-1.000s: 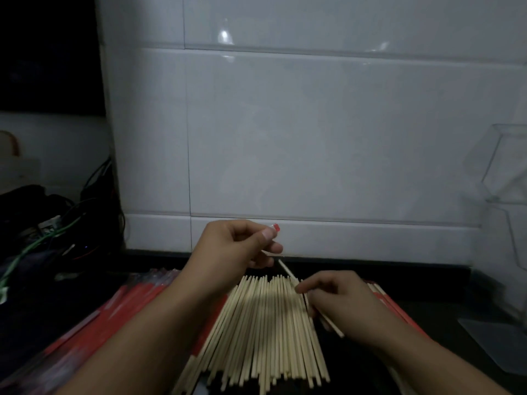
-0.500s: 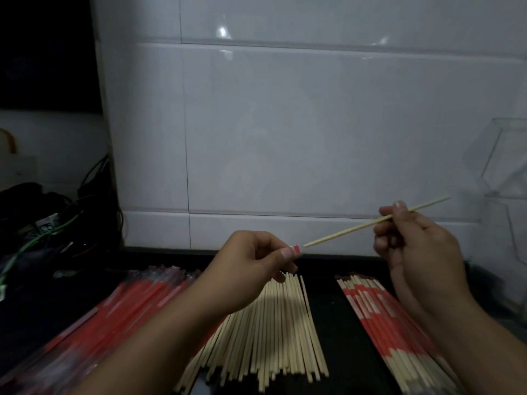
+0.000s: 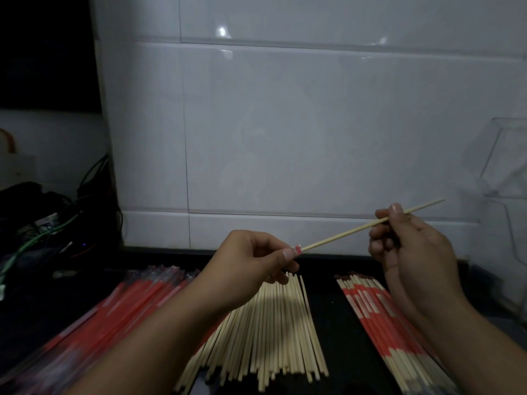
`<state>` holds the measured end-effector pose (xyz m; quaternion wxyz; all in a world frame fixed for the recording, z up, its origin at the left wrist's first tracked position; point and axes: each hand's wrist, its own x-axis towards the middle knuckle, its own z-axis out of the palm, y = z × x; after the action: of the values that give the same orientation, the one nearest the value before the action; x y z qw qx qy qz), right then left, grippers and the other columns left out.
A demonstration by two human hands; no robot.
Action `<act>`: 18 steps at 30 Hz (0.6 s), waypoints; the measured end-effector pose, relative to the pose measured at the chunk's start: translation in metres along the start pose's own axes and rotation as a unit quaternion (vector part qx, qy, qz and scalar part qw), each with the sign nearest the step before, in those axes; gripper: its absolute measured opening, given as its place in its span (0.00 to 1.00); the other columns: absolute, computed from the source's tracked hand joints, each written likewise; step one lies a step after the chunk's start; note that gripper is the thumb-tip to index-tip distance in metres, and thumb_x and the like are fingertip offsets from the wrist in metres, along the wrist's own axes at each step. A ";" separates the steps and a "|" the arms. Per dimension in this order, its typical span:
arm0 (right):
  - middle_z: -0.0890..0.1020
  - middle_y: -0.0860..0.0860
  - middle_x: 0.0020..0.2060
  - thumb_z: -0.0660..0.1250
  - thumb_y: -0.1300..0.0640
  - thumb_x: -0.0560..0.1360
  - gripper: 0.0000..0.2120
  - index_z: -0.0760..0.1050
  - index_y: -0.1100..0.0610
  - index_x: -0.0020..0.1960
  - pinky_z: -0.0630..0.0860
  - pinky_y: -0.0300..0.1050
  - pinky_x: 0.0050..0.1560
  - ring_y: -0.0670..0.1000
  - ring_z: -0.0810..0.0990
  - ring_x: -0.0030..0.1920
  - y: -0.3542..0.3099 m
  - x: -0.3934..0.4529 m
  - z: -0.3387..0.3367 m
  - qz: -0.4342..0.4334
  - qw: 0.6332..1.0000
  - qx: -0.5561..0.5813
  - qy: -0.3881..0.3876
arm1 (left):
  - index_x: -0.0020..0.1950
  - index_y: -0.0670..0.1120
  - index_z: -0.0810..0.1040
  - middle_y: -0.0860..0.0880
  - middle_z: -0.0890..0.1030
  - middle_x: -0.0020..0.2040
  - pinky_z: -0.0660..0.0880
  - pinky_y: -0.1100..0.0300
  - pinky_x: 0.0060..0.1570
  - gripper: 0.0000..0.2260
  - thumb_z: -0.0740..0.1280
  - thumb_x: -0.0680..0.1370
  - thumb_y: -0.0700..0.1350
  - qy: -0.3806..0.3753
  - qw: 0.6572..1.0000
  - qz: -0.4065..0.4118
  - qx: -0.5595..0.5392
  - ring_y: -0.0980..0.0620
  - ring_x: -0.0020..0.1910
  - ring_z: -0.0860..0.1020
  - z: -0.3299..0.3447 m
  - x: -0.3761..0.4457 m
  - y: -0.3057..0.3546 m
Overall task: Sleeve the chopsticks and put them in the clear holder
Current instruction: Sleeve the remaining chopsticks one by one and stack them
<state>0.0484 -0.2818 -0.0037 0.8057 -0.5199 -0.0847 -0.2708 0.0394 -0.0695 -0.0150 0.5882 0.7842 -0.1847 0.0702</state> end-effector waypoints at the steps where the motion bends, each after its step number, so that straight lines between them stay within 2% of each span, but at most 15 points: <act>1: 0.76 0.49 0.27 0.60 0.55 0.82 0.12 0.77 0.61 0.46 0.72 0.35 0.30 0.43 0.72 0.27 0.000 0.000 0.000 0.001 1.000 -0.001 0.000 | 0.49 0.44 0.84 0.49 0.87 0.42 0.79 0.62 0.42 0.06 0.68 0.79 0.44 0.000 1.000 0.001 0.001 0.53 0.39 0.83 0.000 0.000 0.000; 12: 0.77 0.49 0.27 0.60 0.55 0.82 0.12 0.78 0.60 0.45 0.72 0.38 0.32 0.44 0.73 0.27 0.003 -0.001 -0.001 0.001 1.000 -0.025 -0.015 | 0.49 0.45 0.85 0.49 0.87 0.42 0.79 0.61 0.43 0.06 0.68 0.79 0.45 -0.019 1.000 0.001 0.012 0.52 0.39 0.84 0.000 0.002 -0.003; 15: 0.78 0.51 0.28 0.61 0.55 0.81 0.12 0.79 0.60 0.45 0.72 0.41 0.35 0.45 0.74 0.28 0.006 -0.002 0.000 0.012 0.998 -0.039 -0.039 | 0.49 0.46 0.84 0.50 0.87 0.43 0.80 0.59 0.45 0.06 0.68 0.79 0.45 -0.022 1.000 0.001 0.022 0.52 0.40 0.84 0.000 0.003 -0.004; 18: 0.79 0.53 0.31 0.62 0.55 0.80 0.12 0.80 0.59 0.46 0.71 0.41 0.33 0.48 0.75 0.30 0.010 -0.004 0.000 0.021 0.993 -0.072 -0.091 | 0.50 0.47 0.84 0.50 0.87 0.43 0.80 0.58 0.45 0.06 0.67 0.80 0.45 -0.026 0.999 0.002 0.026 0.52 0.40 0.84 0.000 0.003 -0.005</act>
<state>0.0503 -0.2767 -0.0135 0.7604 -0.6009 -0.1274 -0.2109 0.0439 -0.0688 -0.0183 0.5621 0.8006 -0.2001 0.0557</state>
